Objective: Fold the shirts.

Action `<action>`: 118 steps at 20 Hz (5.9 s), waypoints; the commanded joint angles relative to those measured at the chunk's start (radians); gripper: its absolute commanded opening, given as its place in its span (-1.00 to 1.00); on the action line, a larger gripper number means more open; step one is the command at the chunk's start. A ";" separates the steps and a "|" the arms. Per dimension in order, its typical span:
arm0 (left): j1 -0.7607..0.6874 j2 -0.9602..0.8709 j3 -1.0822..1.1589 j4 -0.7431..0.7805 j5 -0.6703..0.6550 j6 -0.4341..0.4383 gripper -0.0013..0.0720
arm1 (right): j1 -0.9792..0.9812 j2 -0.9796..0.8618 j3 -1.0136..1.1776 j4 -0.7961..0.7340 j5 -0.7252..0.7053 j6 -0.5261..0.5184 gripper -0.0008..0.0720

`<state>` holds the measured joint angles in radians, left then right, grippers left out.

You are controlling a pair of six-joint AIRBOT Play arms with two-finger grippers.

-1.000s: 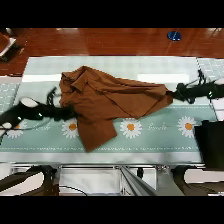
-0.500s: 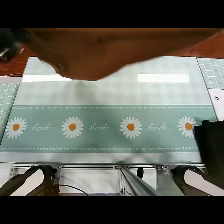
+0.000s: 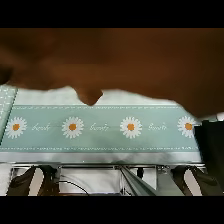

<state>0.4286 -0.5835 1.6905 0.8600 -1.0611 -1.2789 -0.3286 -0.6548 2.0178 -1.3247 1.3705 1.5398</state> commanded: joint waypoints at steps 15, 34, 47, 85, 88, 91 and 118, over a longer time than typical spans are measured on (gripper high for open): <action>-0.473 -0.279 -0.534 0.660 0.195 -0.245 -0.89 | 0.002 -0.079 -0.904 0.351 -0.092 -0.101 -0.92; -0.404 -1.089 -0.080 0.448 -0.006 -0.243 -0.88 | 0.103 -0.978 -0.438 0.383 -0.093 -0.062 -0.92; -0.381 -1.119 -0.264 0.438 -0.232 -0.162 0.13 | 0.158 -0.927 -0.742 0.177 -0.113 0.008 -0.07; -0.092 -0.576 -1.222 -0.076 -0.096 0.280 -0.89 | -0.144 -0.161 -1.604 0.178 -0.023 -0.082 0.72; -0.092 -0.576 -1.222 -0.076 -0.098 0.280 -0.89 | -0.144 -0.168 -1.622 0.196 -0.089 -0.084 0.72; -0.092 -0.576 -1.222 -0.076 -0.097 0.280 -0.89 | -0.144 -0.245 -1.622 0.257 -0.155 -0.103 0.72; -0.253 -1.163 -0.150 0.016 -0.153 -0.097 -0.89 | 0.052 -0.894 -0.766 0.414 -0.169 -0.122 -0.92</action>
<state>0.1947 -1.6108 1.3518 0.7849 -1.1873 -1.2877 -0.2802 -1.4563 1.1683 -0.9325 1.2167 1.4010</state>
